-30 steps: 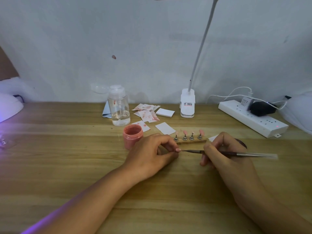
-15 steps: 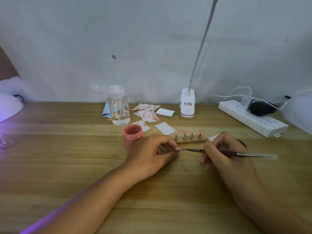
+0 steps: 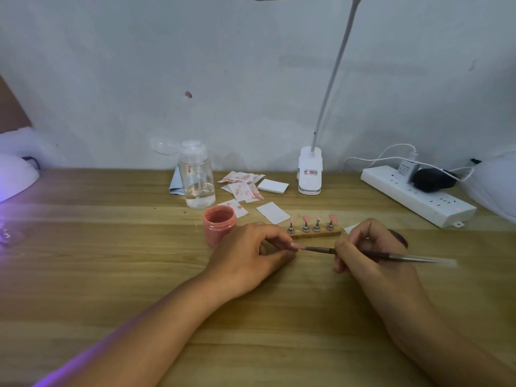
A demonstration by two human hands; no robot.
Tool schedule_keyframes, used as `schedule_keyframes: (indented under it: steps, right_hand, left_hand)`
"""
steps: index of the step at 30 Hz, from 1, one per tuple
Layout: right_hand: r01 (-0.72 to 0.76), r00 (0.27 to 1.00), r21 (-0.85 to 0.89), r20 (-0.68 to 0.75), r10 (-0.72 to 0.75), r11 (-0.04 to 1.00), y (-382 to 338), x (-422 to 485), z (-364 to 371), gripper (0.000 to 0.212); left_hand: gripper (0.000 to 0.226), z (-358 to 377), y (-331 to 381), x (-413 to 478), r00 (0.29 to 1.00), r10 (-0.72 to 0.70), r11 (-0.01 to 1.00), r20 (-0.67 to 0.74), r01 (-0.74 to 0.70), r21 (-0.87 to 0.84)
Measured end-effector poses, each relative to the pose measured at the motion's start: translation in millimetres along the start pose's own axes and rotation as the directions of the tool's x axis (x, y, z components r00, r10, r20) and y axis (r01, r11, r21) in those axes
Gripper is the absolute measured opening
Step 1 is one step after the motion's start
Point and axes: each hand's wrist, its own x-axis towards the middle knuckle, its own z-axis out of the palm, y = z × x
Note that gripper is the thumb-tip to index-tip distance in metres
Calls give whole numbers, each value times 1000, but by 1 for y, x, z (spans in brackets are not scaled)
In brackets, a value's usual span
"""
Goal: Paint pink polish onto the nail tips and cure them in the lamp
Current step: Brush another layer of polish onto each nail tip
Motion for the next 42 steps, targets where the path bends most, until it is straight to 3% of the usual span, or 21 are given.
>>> schedule_keyframes:
  steps: [18,29,38,42]
  right_hand:
    - [25,996,69,83,-31,997,-4,-3,-1,16]
    - [55,993,168,-109,-37,984,-6,0,-9,11]
    - [-51,974,191,-206,91,980,2,7,-19,16]
    - [11,977,163,-210,24,987,-2,-3,-16,14]
  left_hand:
    - [26,-2,6,-1,1000,5,1000,11,-5,-6]
    - [14,-3,4,0,997,-41,981,-70,27,-191]
    - [16,0,3,1,975,-109,990,-195,88,-114]
    - [15,-1,7,4,969,-181,983,-170,172,-66]
